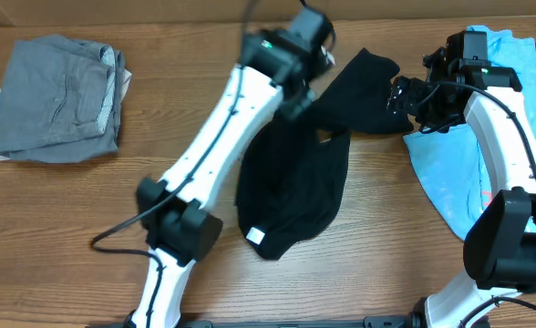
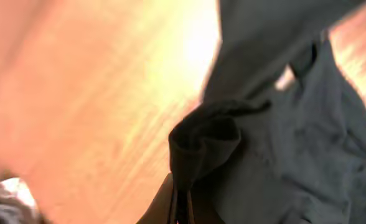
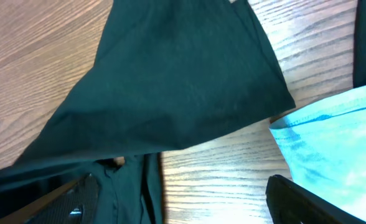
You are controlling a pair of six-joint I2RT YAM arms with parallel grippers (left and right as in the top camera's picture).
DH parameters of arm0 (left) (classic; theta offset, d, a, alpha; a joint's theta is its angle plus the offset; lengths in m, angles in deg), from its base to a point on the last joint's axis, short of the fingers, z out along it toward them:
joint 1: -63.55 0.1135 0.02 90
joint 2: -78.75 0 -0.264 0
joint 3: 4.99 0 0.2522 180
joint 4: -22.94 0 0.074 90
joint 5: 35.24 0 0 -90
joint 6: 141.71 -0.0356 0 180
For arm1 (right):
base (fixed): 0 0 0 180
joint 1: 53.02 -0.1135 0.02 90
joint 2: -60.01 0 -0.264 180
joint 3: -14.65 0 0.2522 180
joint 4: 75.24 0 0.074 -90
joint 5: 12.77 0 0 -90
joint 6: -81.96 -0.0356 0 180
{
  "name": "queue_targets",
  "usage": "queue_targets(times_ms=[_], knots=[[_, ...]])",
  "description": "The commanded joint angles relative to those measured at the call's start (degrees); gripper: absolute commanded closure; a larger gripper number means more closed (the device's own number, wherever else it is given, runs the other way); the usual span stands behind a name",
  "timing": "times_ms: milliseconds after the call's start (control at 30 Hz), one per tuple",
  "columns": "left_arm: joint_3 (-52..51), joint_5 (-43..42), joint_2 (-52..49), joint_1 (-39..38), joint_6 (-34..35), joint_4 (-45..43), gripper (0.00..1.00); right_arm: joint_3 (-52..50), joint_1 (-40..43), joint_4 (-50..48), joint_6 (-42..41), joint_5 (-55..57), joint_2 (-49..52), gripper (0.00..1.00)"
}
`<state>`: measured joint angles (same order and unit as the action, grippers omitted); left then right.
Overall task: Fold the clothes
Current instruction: 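Reach the left gripper to the black shirt's near edge and grasp it, then lift the black shirt with both grippers and stretch it across the table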
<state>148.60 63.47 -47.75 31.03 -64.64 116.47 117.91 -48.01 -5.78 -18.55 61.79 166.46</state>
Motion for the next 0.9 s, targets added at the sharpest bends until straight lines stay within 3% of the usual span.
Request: queue_targets(times_ms=[0, 267, 533, 867], knots=[[4.4, 0.9, 4.4, 1.4, 1.9, 1.0, 0.96, -0.2, 0.3, -0.9, -0.7, 0.4, 0.2, 0.10], [4.7, 0.9, 6.0, 3.5, 1.9, 4.8, 0.96, -0.3, 0.2, -4.7, -3.7, 0.3, 2.2, 0.13], [4.7, 0.9, 6.0, 3.7, 1.9, 5.5, 0.96, -0.3, 0.2, -10.2, -6.0, 0.2, 11.1, 0.17], [4.7, 0.9, 6.0, 3.7, 1.8, 5.3, 0.96, -0.3, 0.2, -7.9, -7.0, 2.0, 15.7, 0.19]])
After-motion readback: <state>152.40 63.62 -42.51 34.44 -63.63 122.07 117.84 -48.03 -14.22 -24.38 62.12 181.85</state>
